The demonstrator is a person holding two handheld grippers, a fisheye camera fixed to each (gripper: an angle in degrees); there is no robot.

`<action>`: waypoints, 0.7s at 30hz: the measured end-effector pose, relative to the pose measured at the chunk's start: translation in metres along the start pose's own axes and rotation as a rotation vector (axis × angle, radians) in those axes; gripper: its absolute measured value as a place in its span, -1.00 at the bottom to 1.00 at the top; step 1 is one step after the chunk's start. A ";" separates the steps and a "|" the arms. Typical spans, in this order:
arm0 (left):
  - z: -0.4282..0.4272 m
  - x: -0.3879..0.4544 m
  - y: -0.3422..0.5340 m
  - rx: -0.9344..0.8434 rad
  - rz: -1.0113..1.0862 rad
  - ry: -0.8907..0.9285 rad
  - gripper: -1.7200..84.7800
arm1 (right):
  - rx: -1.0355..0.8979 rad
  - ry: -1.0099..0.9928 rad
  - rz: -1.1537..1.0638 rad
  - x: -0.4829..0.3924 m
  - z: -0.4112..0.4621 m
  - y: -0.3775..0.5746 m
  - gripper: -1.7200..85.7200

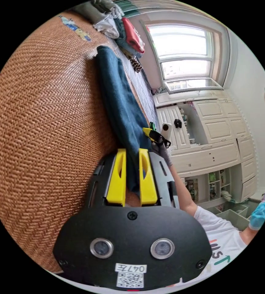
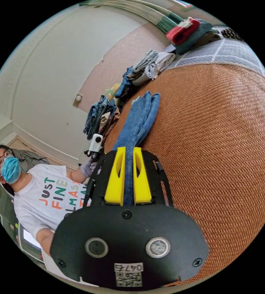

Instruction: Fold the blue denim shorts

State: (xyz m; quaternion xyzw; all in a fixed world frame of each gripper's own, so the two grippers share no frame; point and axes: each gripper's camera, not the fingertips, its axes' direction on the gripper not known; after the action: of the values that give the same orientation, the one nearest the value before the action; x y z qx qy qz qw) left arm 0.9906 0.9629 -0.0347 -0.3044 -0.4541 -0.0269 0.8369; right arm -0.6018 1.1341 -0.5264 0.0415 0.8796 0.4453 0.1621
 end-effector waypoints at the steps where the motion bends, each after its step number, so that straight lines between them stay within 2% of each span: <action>1: -0.005 -0.006 -0.003 -0.007 -0.022 0.063 -0.85 | 0.036 -0.034 -0.052 -0.018 -0.010 -0.001 -0.94; 5: -0.033 0.030 -0.036 0.005 0.059 0.277 -0.86 | 0.144 -0.029 -0.214 -0.080 -0.049 -0.015 -0.94; 6: -0.036 0.045 -0.050 -0.004 0.093 0.286 -0.86 | 0.184 0.032 -0.261 -0.104 -0.064 -0.024 -0.94; 8: -0.053 0.129 -0.112 -0.025 0.292 0.240 -0.86 | 0.260 0.130 -0.367 -0.147 -0.088 -0.035 -0.94; 10: -0.066 0.201 -0.148 -0.032 0.470 0.189 -0.86 | 0.365 0.256 -0.555 -0.211 -0.114 -0.037 -0.94; 13: -0.085 0.294 -0.164 -0.044 0.711 0.193 -0.86 | 0.433 0.315 -0.764 -0.278 -0.125 -0.019 -0.94; 17: -0.096 0.328 -0.105 -0.115 0.892 0.099 -0.85 | 0.306 0.278 -0.831 -0.316 -0.094 0.015 -0.94; 21: -0.059 0.246 -0.031 -0.337 0.760 0.018 -0.85 | 0.062 0.249 -0.674 -0.304 -0.005 0.086 -0.94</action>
State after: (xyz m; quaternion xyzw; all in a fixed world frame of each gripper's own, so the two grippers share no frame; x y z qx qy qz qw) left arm 1.1688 0.9630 0.1476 -0.5829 -0.2913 0.2072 0.7297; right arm -0.3224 1.1158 -0.3799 -0.3005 0.8700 0.3415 0.1901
